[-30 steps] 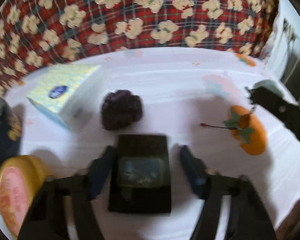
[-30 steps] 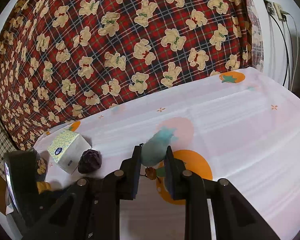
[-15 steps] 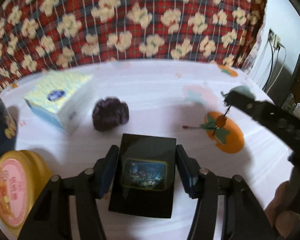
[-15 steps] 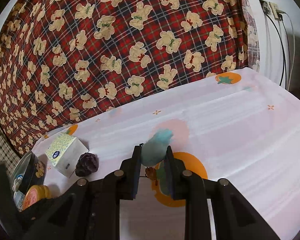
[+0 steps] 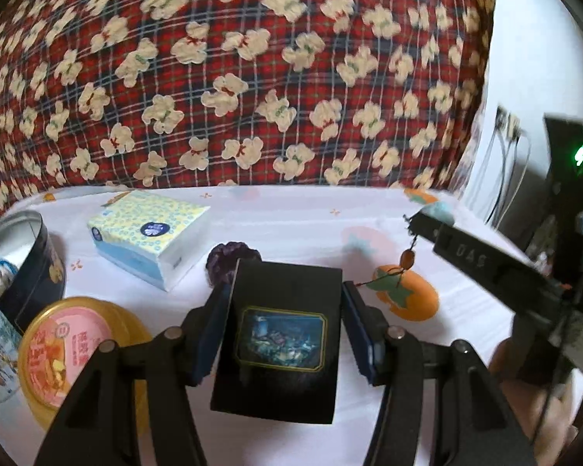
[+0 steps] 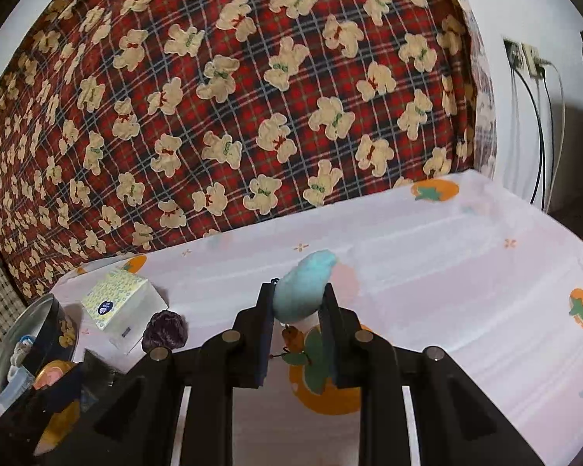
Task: Organize soft objects
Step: 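Carry the teal bird and black case over the metal tin with both grippers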
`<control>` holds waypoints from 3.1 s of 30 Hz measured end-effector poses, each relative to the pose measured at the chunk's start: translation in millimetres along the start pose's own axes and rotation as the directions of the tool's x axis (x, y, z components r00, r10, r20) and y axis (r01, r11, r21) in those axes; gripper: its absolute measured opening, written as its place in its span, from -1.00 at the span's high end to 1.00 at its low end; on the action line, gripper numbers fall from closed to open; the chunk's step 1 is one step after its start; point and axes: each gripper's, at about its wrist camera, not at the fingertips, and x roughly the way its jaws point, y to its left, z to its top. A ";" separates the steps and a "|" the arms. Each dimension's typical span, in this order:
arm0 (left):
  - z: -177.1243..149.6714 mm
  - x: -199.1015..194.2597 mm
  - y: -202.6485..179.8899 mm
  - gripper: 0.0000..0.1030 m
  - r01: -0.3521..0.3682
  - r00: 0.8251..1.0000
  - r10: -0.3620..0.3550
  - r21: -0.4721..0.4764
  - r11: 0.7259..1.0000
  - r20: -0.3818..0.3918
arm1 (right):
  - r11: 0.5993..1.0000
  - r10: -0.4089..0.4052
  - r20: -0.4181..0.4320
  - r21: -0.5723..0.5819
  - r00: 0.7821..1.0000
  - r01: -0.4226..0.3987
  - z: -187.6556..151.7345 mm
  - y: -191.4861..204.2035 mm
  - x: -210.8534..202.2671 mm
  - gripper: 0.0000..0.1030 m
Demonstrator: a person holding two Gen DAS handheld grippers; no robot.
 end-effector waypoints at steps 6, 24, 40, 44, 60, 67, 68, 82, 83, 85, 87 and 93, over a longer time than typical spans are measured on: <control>-10.9 -28.1 25.7 -0.10 0.104 0.992 -0.097 -0.091 0.990 0.081 | 0.997 -0.038 0.052 -0.066 0.998 0.041 -2.7 13.6 -8.6 0.52; -25.4 -71.5 82.0 -0.10 0.070 0.990 -0.055 -0.114 0.991 0.133 | 0.989 -0.069 0.160 -0.117 0.985 0.089 -24.9 48.1 -46.2 0.52; -33.1 -88.1 139.4 -0.10 -0.043 0.990 0.061 -0.144 0.989 0.125 | 0.973 0.074 0.161 -0.227 0.984 -0.036 -60.2 138.2 -69.9 0.52; -33.5 -94.3 156.5 -0.10 -0.068 0.987 0.090 -0.159 0.985 0.135 | 0.965 0.132 0.136 -0.242 0.982 -0.096 -68.5 166.4 -68.3 0.52; -21.3 -120.8 241.4 -0.10 -0.235 0.951 0.273 -0.234 0.943 0.146 | 0.911 0.338 0.101 -0.285 0.936 -0.299 -64.0 281.3 -63.7 0.51; -8.8 -124.1 289.0 -0.10 -0.293 0.930 0.342 -0.289 0.911 0.137 | 0.881 0.415 0.091 -0.290 0.905 -0.375 -48.4 331.5 -54.3 0.51; -6.7 -124.8 294.7 -0.10 -0.300 0.926 0.351 -0.296 0.907 0.138 | 0.877 0.426 0.090 -0.286 0.900 -0.386 -44.9 339.3 -51.7 0.51; 12.8 -103.6 338.8 -0.10 -0.385 0.905 0.421 -0.306 0.871 0.062 | 0.859 0.473 -0.054 -0.194 0.879 -0.474 -31.8 388.2 0.8 0.51; 13.4 -101.3 341.5 -0.10 -0.392 0.903 0.426 -0.309 0.867 0.051 | 0.856 0.476 -0.078 -0.190 0.876 -0.481 -31.6 390.3 5.8 0.51; 14.3 -96.7 345.6 -0.10 -0.404 0.901 0.433 -0.307 0.862 0.030 | 0.856 0.476 -0.110 -0.169 0.873 -0.488 -31.2 391.4 14.5 0.51; 14.0 -90.7 350.0 -0.10 -0.409 0.903 0.430 -0.312 0.858 -0.001 | 0.856 0.479 -0.147 -0.140 0.865 -0.498 -30.7 391.9 23.5 0.51; 11.0 -75.6 353.8 -0.10 -0.434 0.898 0.435 -0.302 0.849 -0.069 | 0.867 0.451 -0.250 -0.106 0.857 -0.488 -35.4 396.1 44.9 0.51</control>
